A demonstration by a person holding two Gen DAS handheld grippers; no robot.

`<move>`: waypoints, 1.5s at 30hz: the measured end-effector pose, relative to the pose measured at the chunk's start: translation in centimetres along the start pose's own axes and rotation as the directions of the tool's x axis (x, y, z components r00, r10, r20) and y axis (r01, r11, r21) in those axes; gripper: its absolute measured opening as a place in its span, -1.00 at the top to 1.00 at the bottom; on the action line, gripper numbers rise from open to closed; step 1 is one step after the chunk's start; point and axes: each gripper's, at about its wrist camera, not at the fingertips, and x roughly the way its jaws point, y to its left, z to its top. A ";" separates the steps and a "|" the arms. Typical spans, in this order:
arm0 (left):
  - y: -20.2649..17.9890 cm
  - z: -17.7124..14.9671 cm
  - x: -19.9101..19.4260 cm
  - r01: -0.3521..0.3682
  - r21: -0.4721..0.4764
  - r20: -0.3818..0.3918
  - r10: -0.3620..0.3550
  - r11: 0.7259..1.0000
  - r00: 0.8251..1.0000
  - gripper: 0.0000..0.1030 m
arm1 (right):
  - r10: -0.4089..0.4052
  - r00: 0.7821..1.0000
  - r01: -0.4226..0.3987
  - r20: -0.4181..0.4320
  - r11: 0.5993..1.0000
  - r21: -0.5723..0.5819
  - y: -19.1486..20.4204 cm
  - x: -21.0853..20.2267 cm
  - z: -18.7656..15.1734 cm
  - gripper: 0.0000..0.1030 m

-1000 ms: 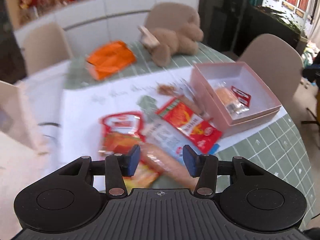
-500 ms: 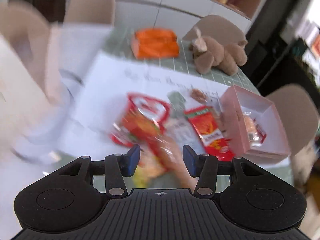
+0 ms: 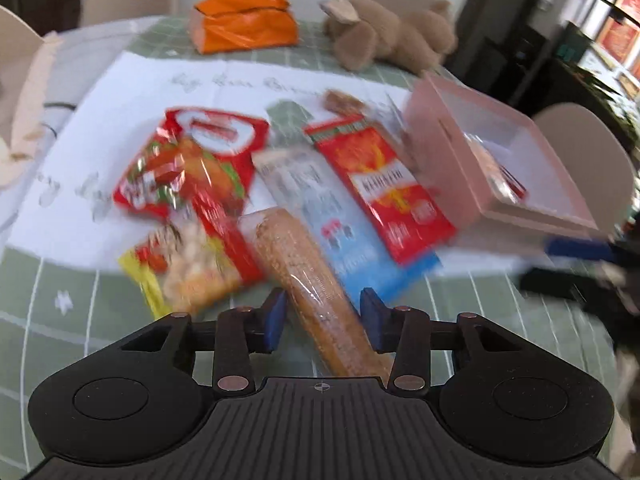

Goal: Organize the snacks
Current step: 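Move both tools back from the box toward the snacks on the mat, then grasp the cartoon-boy snack bag with the left gripper while the right grasps the red spicy-strip packet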

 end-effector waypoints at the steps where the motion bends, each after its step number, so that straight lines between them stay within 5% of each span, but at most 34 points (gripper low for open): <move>1: 0.2 -0.7 -0.5 0.002 0.005 -0.005 -0.002 1.000 1.000 0.16 | 0.002 1.000 -0.002 -0.002 1.000 -0.016 0.4 0.3 0.2 -0.51; 6: 2.5 -3.0 -2.9 -0.072 -0.042 0.027 0.073 0.997 0.997 0.29 | -0.005 0.999 0.014 0.053 0.985 -0.174 4.6 2.1 1.7 -0.35; 10: 4.8 -3.2 -3.4 -0.060 -0.133 0.048 0.067 0.989 0.997 0.29 | -0.109 0.984 0.155 0.144 0.921 -0.358 9.0 5.7 2.5 -0.10; 15: 5.6 -3.2 -3.7 -0.017 -0.158 0.055 0.026 0.987 0.998 0.29 | -0.255 0.949 0.310 0.188 0.868 -0.388 10.0 12.4 4.4 -0.09; 19: 6.6 -2.2 -4.1 0.032 -0.179 0.094 -0.016 0.983 0.995 0.29 | -0.215 0.973 0.229 0.080 0.921 -0.315 8.5 14.1 6.3 -0.09; 21: 7.6 -1.3 -4.6 0.024 -0.204 0.139 0.005 0.979 0.990 0.29 | -0.156 0.987 0.156 0.026 0.935 -0.319 8.7 13.0 6.1 0.06; 22: 8.0 -0.8 -4.7 0.003 -0.215 0.148 0.029 0.977 0.989 0.29 | -0.140 0.990 0.132 -0.001 0.936 -0.327 8.8 12.5 5.5 0.21; 27: 9.8 1.9 -3.3 -0.127 -0.157 0.157 0.152 0.979 0.976 0.29 | -0.109 0.993 0.085 -0.053 0.937 -0.340 7.9 7.7 0.2 0.24; 30: 10.9 2.3 -1.6 -0.176 -0.144 0.135 0.195 0.974 0.971 0.29 | -0.102 0.991 0.073 -0.082 0.949 -0.305 6.1 5.4 -2.5 0.43; 34: 10.0 1.5 -0.9 -0.139 -0.128 0.072 0.149 0.982 0.986 0.27 | -0.078 0.995 0.061 -0.064 0.971 -0.232 3.5 2.5 -3.5 0.41; 36: 8.5 0.9 -0.9 -0.112 -0.080 0.054 0.116 0.991 0.992 0.27 | -0.014 0.999 0.006 -0.036 0.973 -0.230 3.3 1.4 -3.0 0.20; 38: 7.2 -0.1 -1.0 -0.073 -0.053 0.026 0.074 0.996 0.997 0.20 | -0.002 1.000 0.002 -0.001 0.964 -0.267 4.2 1.3 -2.5 -0.35; 45: 4.8 -3.3 -2.3 0.016 -0.006 -0.051 -0.017 1.000 0.999 0.19 | 0.043 0.999 -0.028 0.025 0.903 -0.429 8.5 4.4 -2.4 -0.39</move>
